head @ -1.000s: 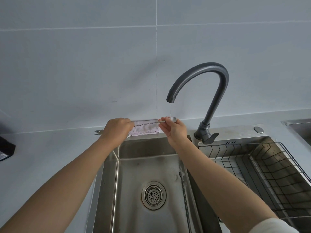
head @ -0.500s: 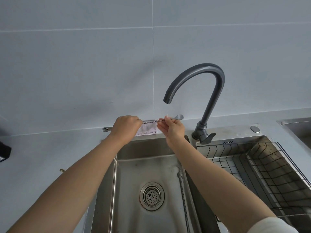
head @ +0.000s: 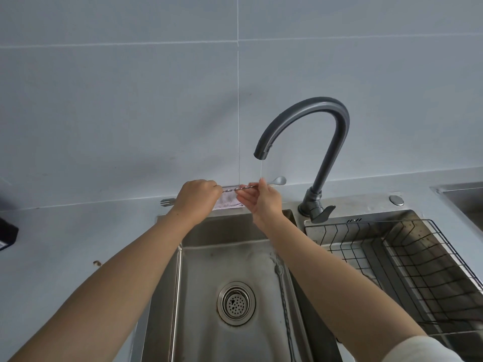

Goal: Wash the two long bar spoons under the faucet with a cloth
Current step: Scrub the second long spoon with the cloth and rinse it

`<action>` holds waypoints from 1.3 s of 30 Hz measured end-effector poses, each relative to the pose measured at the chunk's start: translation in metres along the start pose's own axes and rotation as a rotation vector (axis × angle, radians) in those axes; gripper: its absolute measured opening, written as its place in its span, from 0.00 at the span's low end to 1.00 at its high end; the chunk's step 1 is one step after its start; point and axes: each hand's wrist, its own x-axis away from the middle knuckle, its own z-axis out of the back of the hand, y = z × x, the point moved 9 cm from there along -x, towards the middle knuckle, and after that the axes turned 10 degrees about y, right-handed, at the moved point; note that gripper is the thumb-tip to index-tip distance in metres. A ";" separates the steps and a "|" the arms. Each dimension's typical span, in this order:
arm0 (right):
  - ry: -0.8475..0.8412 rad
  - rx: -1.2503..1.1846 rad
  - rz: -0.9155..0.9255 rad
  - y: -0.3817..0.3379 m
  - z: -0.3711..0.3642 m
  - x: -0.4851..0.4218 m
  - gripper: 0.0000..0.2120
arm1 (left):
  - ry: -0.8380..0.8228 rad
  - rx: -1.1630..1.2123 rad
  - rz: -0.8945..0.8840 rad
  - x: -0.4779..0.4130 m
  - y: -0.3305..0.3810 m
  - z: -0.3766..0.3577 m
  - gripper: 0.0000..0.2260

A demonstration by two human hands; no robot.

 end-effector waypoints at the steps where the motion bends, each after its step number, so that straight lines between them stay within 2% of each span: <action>1: -0.017 0.003 -0.010 0.001 -0.002 0.000 0.15 | 0.002 0.004 0.002 0.000 0.000 0.001 0.20; 4: -0.064 0.007 0.008 -0.003 -0.003 -0.001 0.09 | 0.050 0.003 -0.005 0.001 -0.004 0.005 0.24; 8: -0.035 -0.011 0.005 -0.007 0.003 -0.004 0.08 | 0.082 0.012 -0.001 0.006 -0.010 0.003 0.28; 12: 0.020 -0.045 -0.065 0.001 0.004 -0.004 0.16 | 0.066 0.017 0.012 0.008 -0.015 0.001 0.29; 14: 0.001 -0.040 -0.054 0.001 0.003 -0.004 0.15 | 0.075 0.028 0.002 0.009 -0.015 0.000 0.32; 16: -0.025 -0.022 -0.021 0.000 0.002 -0.004 0.09 | 0.041 0.033 0.005 0.010 -0.014 -0.001 0.29; 19: -0.089 -0.029 -0.053 0.001 -0.004 -0.004 0.10 | 0.005 0.024 0.024 0.013 -0.016 -0.005 0.21; 22: -0.212 0.010 -0.147 0.007 -0.014 0.000 0.08 | 0.022 0.027 0.035 0.015 -0.017 -0.003 0.20; 25: -0.261 0.079 -0.164 0.009 -0.020 0.002 0.12 | -0.015 0.023 0.046 0.015 -0.016 -0.006 0.20; 27: -0.245 0.103 -0.147 0.008 -0.018 -0.001 0.12 | -0.007 0.024 0.046 0.014 -0.016 -0.006 0.21; 29: -0.177 0.132 -0.102 0.005 -0.010 -0.005 0.08 | 0.043 0.031 0.030 0.013 -0.017 -0.004 0.26; 31: -0.108 0.143 -0.055 0.001 0.000 -0.009 0.06 | 0.048 0.018 0.021 0.014 -0.018 -0.005 0.24; 34: -0.043 0.102 -0.031 -0.001 0.005 -0.009 0.10 | -0.003 0.011 0.029 0.014 -0.020 -0.007 0.20; 37: -0.069 0.095 -0.067 0.003 -0.002 -0.005 0.08 | 0.001 0.006 0.040 0.017 -0.025 -0.005 0.20; 39: -0.106 0.104 -0.126 0.008 -0.005 -0.003 0.15 | -0.006 -0.008 0.052 0.019 -0.031 -0.006 0.21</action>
